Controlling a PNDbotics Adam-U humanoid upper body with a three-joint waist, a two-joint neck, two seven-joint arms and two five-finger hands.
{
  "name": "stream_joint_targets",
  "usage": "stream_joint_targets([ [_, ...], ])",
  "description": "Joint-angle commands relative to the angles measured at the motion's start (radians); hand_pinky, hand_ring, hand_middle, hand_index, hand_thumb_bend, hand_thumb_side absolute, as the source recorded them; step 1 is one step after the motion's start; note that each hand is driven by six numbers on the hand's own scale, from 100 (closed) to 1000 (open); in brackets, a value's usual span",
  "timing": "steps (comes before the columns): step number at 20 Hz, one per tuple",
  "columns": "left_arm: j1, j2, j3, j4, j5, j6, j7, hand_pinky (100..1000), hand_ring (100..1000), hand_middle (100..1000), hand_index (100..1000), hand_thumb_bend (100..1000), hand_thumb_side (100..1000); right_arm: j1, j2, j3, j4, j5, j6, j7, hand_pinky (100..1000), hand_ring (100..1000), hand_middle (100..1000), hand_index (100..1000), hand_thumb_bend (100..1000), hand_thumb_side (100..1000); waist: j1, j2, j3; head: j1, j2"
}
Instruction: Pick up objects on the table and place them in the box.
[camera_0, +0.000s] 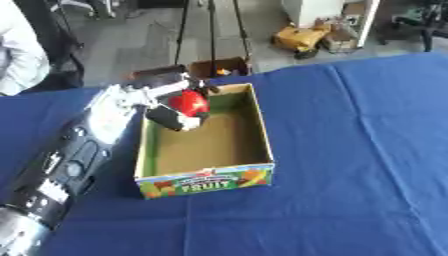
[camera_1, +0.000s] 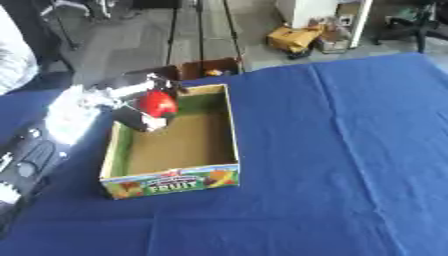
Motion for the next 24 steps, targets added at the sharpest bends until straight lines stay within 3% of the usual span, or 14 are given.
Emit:
stream_joint_targets([
  [1, -0.013, -0.011, 0.02, 0.019, -0.092, -0.21, -0.139, 241, 616, 645, 901, 100, 351, -0.013, -0.022, -0.002, -0.015, -0.011, -0.011, -0.006, 639, 758, 462, 686, 100, 649, -0.003, -0.013, -0.002, 0.003, -0.017],
  [11, 0.02, -0.083, 0.046, 0.09, -0.433, -0.218, 0.11, 239, 646, 677, 922, 100, 336, -0.015, -0.017, -0.002, -0.015, -0.012, -0.01, -0.003, 640, 759, 460, 687, 100, 649, -0.005, -0.007, -0.004, 0.007, -0.027],
  [12, 0.022, -0.087, 0.048, 0.098, -0.454, -0.221, 0.126, 254, 677, 688, 936, 100, 298, -0.015, -0.016, -0.002, -0.015, -0.012, -0.01, -0.003, 640, 759, 460, 687, 100, 649, -0.005, -0.006, -0.004, 0.007, -0.028],
  [15, 0.025, -0.096, 0.048, 0.109, -0.51, -0.239, 0.167, 304, 706, 708, 948, 100, 297, -0.014, -0.015, -0.002, -0.015, -0.011, -0.01, -0.003, 640, 759, 460, 687, 100, 650, -0.007, -0.005, -0.004, 0.007, -0.028],
  [17, 0.027, -0.098, 0.048, 0.112, -0.544, -0.25, 0.192, 378, 733, 723, 957, 100, 361, -0.013, -0.014, -0.002, -0.015, -0.011, -0.01, -0.003, 640, 760, 459, 687, 100, 651, -0.007, -0.005, -0.003, 0.007, -0.027],
  [18, 0.028, -0.1, 0.048, 0.114, -0.558, -0.256, 0.204, 488, 780, 736, 962, 100, 437, -0.013, -0.014, -0.002, -0.015, -0.01, -0.01, -0.003, 640, 760, 459, 688, 100, 650, -0.007, -0.005, -0.003, 0.007, -0.027],
  [19, 0.029, -0.102, 0.048, 0.116, -0.568, -0.264, 0.216, 526, 794, 739, 963, 100, 473, -0.013, -0.013, -0.002, -0.015, -0.01, -0.009, -0.003, 640, 760, 459, 688, 100, 651, -0.007, -0.005, -0.002, 0.006, -0.027],
  [24, 0.028, -0.103, 0.046, 0.11, -0.585, -0.305, 0.256, 833, 892, 798, 989, 100, 845, -0.012, -0.012, -0.002, -0.015, -0.011, -0.008, -0.003, 639, 760, 459, 688, 100, 652, -0.009, -0.006, -0.001, 0.005, -0.023],
])
